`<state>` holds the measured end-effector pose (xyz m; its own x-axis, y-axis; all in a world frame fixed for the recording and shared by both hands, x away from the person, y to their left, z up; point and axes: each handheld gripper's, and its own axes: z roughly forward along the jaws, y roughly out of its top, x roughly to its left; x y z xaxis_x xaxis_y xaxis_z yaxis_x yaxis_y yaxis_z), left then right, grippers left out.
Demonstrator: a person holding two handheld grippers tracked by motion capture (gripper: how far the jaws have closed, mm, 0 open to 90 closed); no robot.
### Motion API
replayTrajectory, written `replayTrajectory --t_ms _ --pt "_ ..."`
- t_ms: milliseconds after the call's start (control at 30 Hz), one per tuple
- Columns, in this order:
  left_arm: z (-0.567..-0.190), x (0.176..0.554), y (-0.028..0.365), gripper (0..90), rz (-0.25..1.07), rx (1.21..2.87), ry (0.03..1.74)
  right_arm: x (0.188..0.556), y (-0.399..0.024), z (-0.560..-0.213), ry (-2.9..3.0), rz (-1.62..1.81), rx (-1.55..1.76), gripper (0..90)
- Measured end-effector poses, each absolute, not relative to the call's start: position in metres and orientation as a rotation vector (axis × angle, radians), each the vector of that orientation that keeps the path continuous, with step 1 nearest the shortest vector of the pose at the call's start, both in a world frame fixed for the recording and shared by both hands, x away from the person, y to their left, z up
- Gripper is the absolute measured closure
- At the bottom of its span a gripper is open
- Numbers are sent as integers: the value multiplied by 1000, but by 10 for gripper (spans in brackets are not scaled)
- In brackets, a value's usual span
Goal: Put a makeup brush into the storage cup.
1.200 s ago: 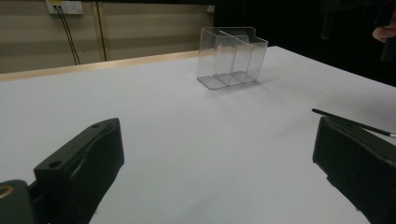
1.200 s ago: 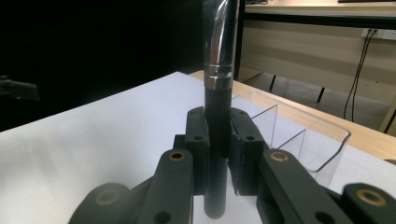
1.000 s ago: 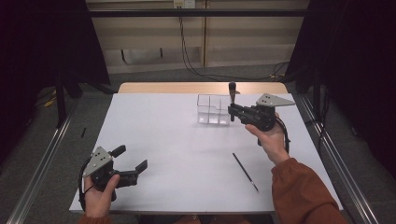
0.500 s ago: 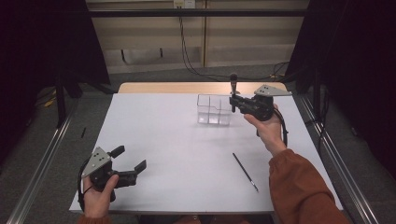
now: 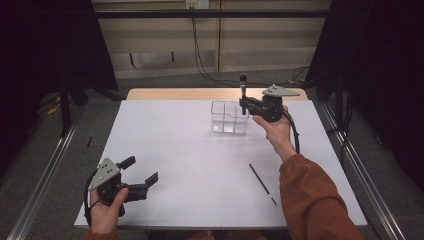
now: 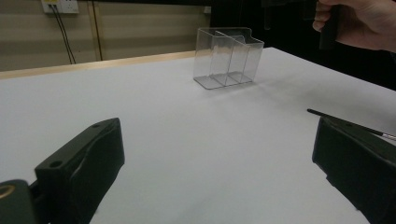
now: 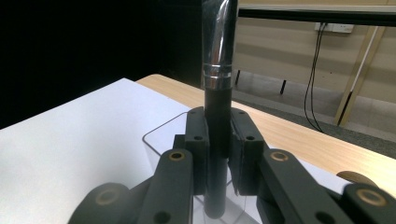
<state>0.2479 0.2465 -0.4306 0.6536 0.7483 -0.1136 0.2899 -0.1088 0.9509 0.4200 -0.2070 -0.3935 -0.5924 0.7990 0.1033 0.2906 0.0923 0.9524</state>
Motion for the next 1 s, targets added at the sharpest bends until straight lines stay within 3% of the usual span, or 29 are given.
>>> replayTrajectory --t_ms 1000 --pt "-430 248 243 24 497 1727 819 442 -208 -417 1910 1464 1169 797"
